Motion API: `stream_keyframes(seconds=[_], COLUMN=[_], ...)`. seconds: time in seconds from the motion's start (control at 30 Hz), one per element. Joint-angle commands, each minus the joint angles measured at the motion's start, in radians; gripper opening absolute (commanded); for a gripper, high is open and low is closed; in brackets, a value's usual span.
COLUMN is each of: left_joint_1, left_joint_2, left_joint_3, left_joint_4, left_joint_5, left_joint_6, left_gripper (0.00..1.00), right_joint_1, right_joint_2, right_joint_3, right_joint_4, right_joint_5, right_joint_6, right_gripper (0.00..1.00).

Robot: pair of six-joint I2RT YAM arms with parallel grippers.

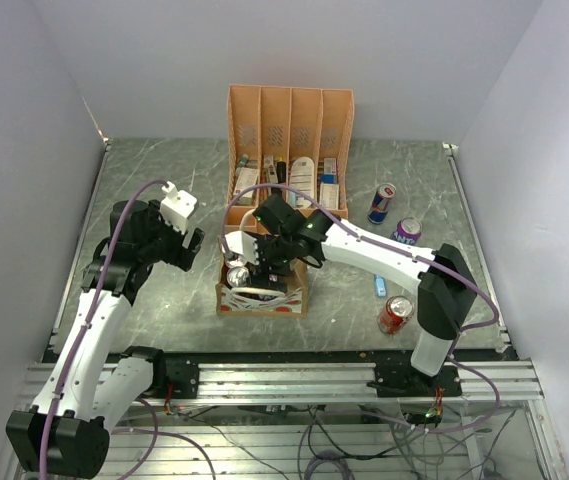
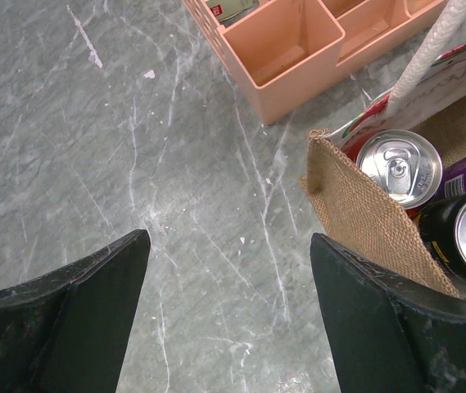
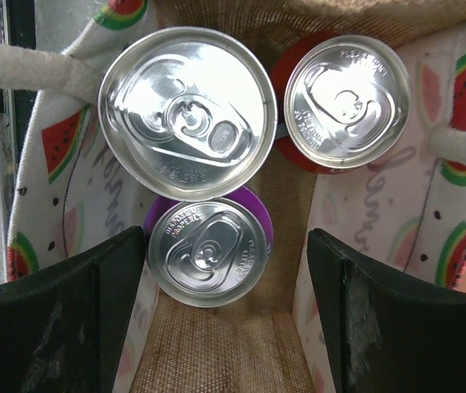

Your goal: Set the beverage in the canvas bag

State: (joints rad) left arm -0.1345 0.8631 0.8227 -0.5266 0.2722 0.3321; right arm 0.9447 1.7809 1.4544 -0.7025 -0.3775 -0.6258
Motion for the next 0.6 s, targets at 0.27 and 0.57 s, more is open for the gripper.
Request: stream_keyframes(seconds=[0.27,0.57], left_joint_1=[0.009,0.01], left_joint_2=[-0.003,-0.012], left_joint_3=[0.011,0.019], left_joint_4=[0.035,0.031], left_joint_5=[0.001,0.001], left_joint_6=[0.006,-0.002], left_gripper=[0.9,0.9], right_joint_1=[0.008,0.001], right_joint_2=[-0.092,-0.206], right_joint_3=[0.079,0.098], right_joint_4=[-0.009,0.007], right_joint_5=[0.021,0.075], right_joint_6=[0.008,0.024], right_gripper=[0.77,0.76])
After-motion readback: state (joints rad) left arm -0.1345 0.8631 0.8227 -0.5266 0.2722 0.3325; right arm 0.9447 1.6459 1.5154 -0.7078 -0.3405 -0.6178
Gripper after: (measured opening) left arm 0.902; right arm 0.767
